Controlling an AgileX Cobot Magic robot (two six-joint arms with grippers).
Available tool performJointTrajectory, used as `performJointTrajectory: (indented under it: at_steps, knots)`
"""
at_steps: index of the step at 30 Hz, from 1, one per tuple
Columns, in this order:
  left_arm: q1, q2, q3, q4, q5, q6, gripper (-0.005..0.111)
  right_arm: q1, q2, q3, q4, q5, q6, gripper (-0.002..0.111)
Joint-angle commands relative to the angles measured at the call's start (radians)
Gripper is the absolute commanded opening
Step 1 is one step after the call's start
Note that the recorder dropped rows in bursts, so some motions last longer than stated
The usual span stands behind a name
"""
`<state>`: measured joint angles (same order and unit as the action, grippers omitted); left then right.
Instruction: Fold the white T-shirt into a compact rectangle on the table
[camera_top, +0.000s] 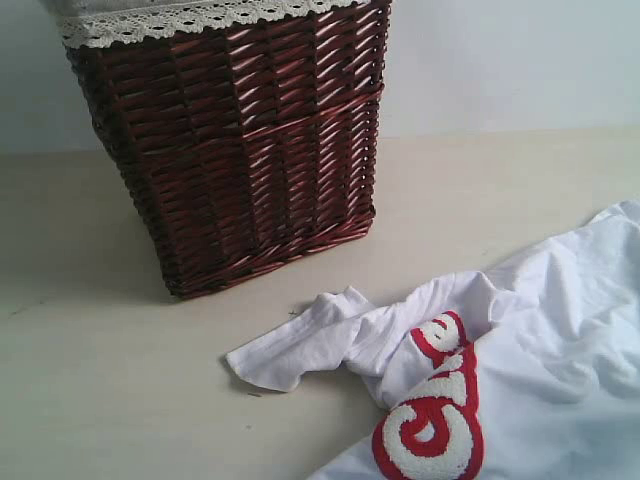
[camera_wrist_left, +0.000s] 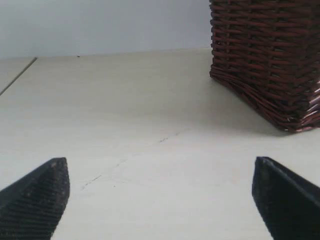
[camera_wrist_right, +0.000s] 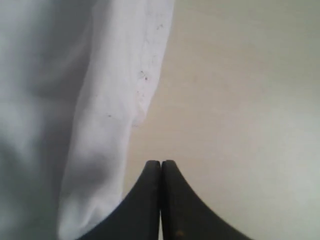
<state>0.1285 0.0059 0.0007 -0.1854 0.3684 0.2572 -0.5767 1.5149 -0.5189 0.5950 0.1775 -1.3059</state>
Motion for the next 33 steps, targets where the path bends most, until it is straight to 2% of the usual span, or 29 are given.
performJointTrajectory:
  at_steps: [1, 2, 4, 5, 6, 8, 10, 14, 21, 24, 28, 30, 31, 32, 33]
  knots:
    - [0.003, -0.006, -0.001, -0.007, -0.005, -0.004, 0.094, -0.004, 0.0, -0.004, 0.141, -0.159, 0.011, 0.009]
    - [0.003, -0.006, -0.001, -0.007, -0.005, -0.004, 0.094, -0.008, 0.015, -0.018, 0.153, -0.187, 0.011, 0.02]
    - [0.003, -0.006, -0.001, -0.007, -0.005, -0.004, 0.094, -0.019, 0.08, -0.071, 0.153, -0.108, 0.011, 0.055]
    - [0.003, -0.006, -0.001, -0.007, -0.005, -0.004, 0.094, -0.019, 0.118, -0.107, 0.149, 0.004, -0.016, 0.061]
    - [0.003, -0.006, -0.001, -0.007, -0.005, -0.004, 0.094, -0.019, 0.143, -0.137, 0.151, 0.114, -0.031, 0.059]
    - [0.003, -0.006, -0.001, -0.007, -0.005, -0.004, 0.094, -0.019, 0.177, -0.2, 0.151, 0.308, -0.031, 0.045]
    - [0.003, -0.006, -0.001, -0.007, -0.005, -0.004, 0.094, -0.023, 0.18, -0.236, 0.151, 0.336, -0.012, 0.039]
    - [0.003, -0.006, -0.001, -0.007, -0.005, -0.004, 0.094, -0.062, 0.172, -0.311, 0.145, 0.375, 0.023, 0.038]
    - [0.003, -0.006, -0.001, -0.007, -0.005, -0.004, 0.094, -0.187, 0.198, -0.346, -0.026, 0.628, 0.026, 0.038]
    - [0.003, -0.006, -0.001, -0.007, -0.005, -0.004, 0.094, -0.228, 0.28, -0.346, -0.001, 0.632, -0.058, 0.038]
    - [0.003, -0.006, -0.001, -0.007, -0.005, -0.004, 0.094, -0.228, 0.345, -0.346, 0.095, 0.639, -0.148, 0.037]
    - [0.003, -0.006, -0.001, -0.007, -0.005, -0.004, 0.094, -0.228, 0.349, -0.346, 0.109, 0.636, -0.187, 0.025]
    - [0.003, -0.006, -0.001, -0.007, -0.005, -0.004, 0.094, -0.228, 0.349, -0.346, 0.109, 0.631, -0.203, 0.01]
    - [0.003, -0.006, -0.001, -0.007, -0.005, -0.004, 0.094, -0.228, 0.349, -0.346, 0.109, 0.626, -0.212, 0.001]
    - [0.003, -0.006, -0.001, -0.007, -0.005, -0.004, 0.094, -0.228, 0.347, -0.346, 0.109, 0.609, -0.213, 0.0]
